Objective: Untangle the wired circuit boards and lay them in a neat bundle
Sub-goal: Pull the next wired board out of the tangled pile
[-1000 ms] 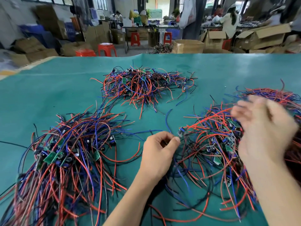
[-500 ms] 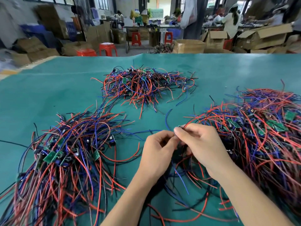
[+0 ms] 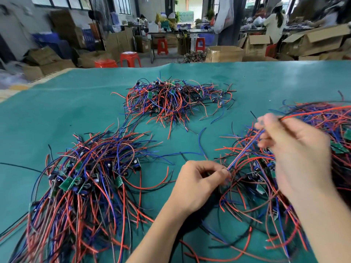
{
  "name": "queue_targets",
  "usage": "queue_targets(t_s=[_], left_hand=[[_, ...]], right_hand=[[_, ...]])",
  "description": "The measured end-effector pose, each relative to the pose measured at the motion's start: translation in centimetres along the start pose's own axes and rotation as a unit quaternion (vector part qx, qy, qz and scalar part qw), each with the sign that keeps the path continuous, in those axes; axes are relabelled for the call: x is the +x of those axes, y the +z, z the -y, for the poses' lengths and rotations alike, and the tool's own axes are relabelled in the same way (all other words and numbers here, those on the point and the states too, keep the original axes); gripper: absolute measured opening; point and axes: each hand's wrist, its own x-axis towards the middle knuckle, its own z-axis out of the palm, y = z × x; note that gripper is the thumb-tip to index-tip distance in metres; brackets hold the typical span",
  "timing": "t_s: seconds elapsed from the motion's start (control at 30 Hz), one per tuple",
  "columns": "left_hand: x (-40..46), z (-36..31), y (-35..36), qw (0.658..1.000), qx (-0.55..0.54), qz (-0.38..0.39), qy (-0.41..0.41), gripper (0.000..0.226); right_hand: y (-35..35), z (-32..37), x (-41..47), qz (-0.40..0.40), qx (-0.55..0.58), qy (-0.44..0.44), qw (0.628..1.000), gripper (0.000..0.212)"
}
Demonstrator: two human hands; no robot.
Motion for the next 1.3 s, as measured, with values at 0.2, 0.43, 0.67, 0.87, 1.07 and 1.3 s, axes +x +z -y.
queue_targets(t_s=[0.2,0.43,0.67,0.87,1.07,1.3], left_hand=[[0.1,0.5,-0.1,0.994,0.100,-0.040,0.002,0.014],[0.1,0.0,0.2,0.993,0.101,-0.065,0.018,0.018],[-0.4,0.3,-0.1,0.990,0.129,-0.056,0.015,0.067],[0.0,0.0,0.3,0.992,0.106,-0.067,0.001,0.018],[0.1,0.0,0.3,0.989,0.124,-0.075,0.009,0.018],[0.2,0.1,0.2,0.990,0.108,-0.085,-0.012,0.017]], right_hand=[[-4.6,6.0,3.0,0.124,-0.026,0.027,0.992,0.040],[6.0,6.1,-2.7,0.169,-0.006,0.040,0.985,0.031],[18.1,4.9,-3.3,0.539,-0.280,-0.020,0.794,0.049],[18.1,-0.2,3.4,0.495,-0.453,0.018,0.742,0.027],[16.8,-6.1,4.5,0.437,-0.457,0.145,0.761,0.063],[14.9,-6.2,6.1,0.291,-0.317,0.219,0.876,0.031]])
